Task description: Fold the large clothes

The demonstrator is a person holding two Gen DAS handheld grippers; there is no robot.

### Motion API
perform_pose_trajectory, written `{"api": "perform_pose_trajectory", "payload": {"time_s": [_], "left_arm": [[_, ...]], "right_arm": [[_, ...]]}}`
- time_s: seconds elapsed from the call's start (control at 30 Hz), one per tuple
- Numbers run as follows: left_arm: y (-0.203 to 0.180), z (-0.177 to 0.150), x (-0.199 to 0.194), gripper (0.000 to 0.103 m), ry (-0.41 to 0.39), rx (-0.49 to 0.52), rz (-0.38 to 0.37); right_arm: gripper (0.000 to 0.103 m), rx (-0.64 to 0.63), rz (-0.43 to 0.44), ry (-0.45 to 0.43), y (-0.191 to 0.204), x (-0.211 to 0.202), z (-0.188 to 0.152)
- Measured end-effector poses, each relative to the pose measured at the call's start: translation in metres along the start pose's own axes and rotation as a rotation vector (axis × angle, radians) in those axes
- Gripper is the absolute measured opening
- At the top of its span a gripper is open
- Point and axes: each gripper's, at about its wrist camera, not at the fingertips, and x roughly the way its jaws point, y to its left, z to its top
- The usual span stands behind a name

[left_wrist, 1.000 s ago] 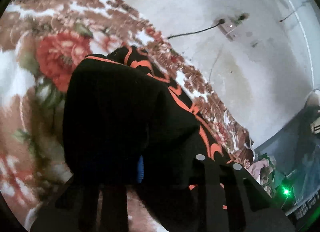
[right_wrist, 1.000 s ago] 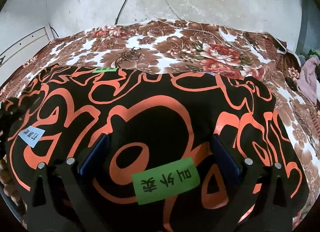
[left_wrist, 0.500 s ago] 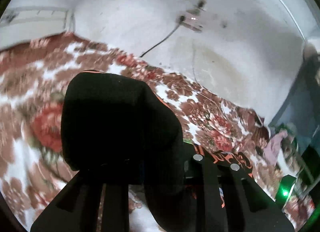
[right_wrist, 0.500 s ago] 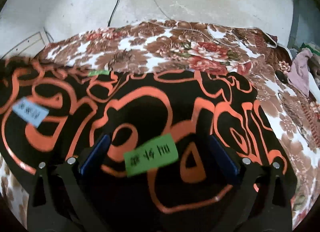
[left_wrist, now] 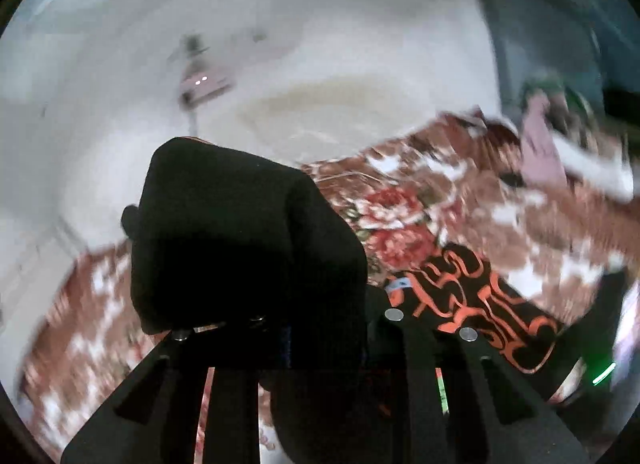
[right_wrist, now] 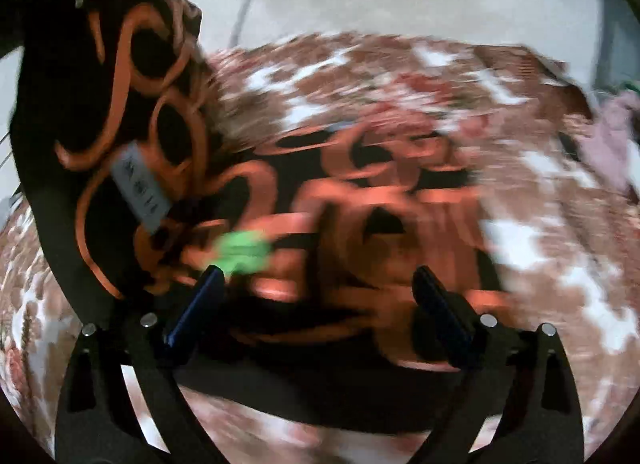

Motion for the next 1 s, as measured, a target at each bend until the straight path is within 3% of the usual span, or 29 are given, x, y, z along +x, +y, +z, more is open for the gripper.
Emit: {"api": "perform_pose_trajectory", "payload": {"time_s": [0.13, 0.23, 0.33, 0.4, 0.5, 0.67, 0.8, 1.0], "left_arm": [[-0.079, 0.006, 0.015, 0.021, 0.037, 0.213, 0.032], [-0.136, -0.007, 0.030, 0.021, 0.085, 0.373, 0.054], [-0.190, -0.036, 0.042, 0.021, 0.128, 0.545, 0.070], [-0.219, -0.059, 0.046, 0.021, 0.128, 0.648, 0.099], [-0.243, -0.094, 0.048, 0.021, 0.089, 0.793, 0.174], [-0.267, -0.152, 0.039, 0.020, -0.024, 1.028, 0.286], [-0.277, -0.173, 0.025, 0.018, -0.084, 1.090, 0.300], [-0.272, -0.176, 0.025, 0.017, -0.121, 1.070, 0.296]], "right_arm": [[0.097, 0.154, -0.108, -0.050, -0.108, -0.046, -0.008], [0.097, 0.352, -0.109, -0.104, -0.183, -0.075, -0.018], [0.097, 0.496, -0.096, -0.180, -0.229, -0.099, -0.023], [0.097, 0.514, -0.069, -0.202, -0.237, -0.110, -0.021], [0.098, 0.419, -0.033, -0.185, -0.222, -0.110, -0.013], [0.098, 0.346, 0.200, -0.123, -0.189, -0.080, -0.006], [0.098, 0.381, 0.364, -0.091, -0.181, -0.061, 0.000], [0.098, 0.414, 0.558, 0.022, -0.168, -0.022, 0.007]]}}
